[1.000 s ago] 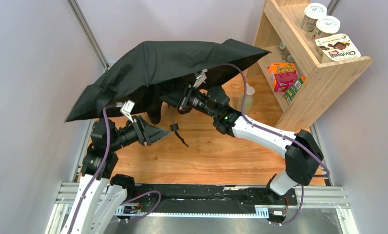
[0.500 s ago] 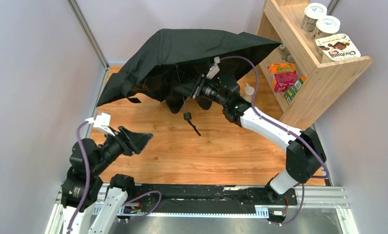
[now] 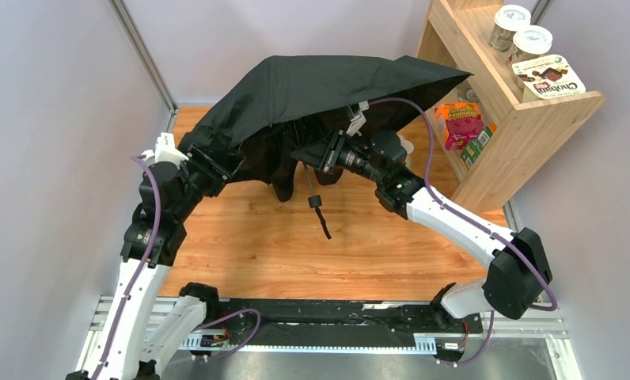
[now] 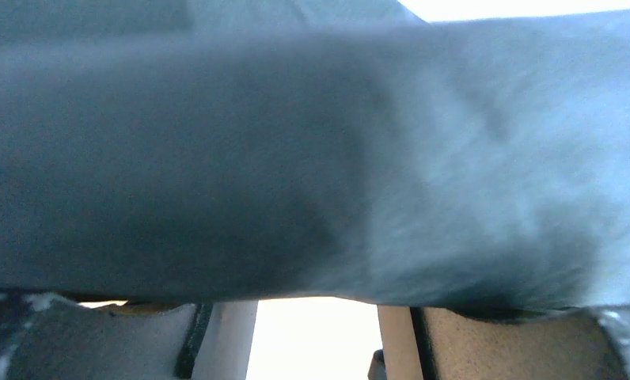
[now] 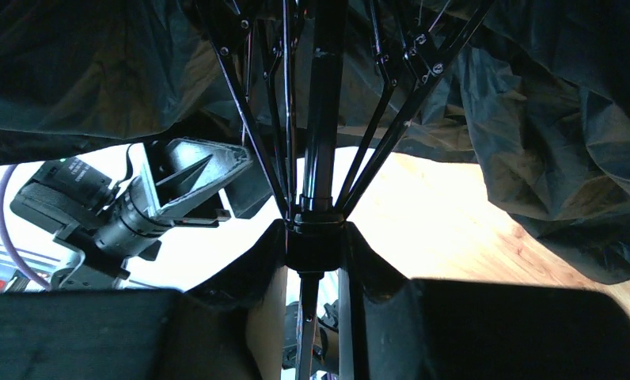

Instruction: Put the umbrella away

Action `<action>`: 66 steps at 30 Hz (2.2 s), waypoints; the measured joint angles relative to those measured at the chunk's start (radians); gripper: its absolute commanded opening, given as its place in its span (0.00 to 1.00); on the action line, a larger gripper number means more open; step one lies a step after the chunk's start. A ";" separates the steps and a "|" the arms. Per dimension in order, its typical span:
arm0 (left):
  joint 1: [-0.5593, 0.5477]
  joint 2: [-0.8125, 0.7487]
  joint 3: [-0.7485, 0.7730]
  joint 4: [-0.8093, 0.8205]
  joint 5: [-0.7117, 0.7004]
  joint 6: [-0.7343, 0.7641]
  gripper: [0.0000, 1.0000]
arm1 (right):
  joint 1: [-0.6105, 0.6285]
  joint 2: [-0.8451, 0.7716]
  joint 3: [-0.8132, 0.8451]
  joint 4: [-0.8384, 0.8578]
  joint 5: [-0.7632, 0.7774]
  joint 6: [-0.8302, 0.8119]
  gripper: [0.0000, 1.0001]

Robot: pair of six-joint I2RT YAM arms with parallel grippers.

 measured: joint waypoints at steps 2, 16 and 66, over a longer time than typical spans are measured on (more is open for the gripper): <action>0.000 -0.006 -0.024 0.045 -0.008 -0.016 0.59 | 0.002 -0.013 -0.002 0.001 0.000 0.000 0.00; 0.000 0.008 -0.052 0.262 0.110 0.020 0.03 | 0.075 -0.006 -0.023 -0.007 0.040 -0.017 0.00; -0.198 -0.005 0.152 0.065 0.223 0.309 0.76 | -0.100 0.128 -0.145 0.753 -0.809 -0.073 0.00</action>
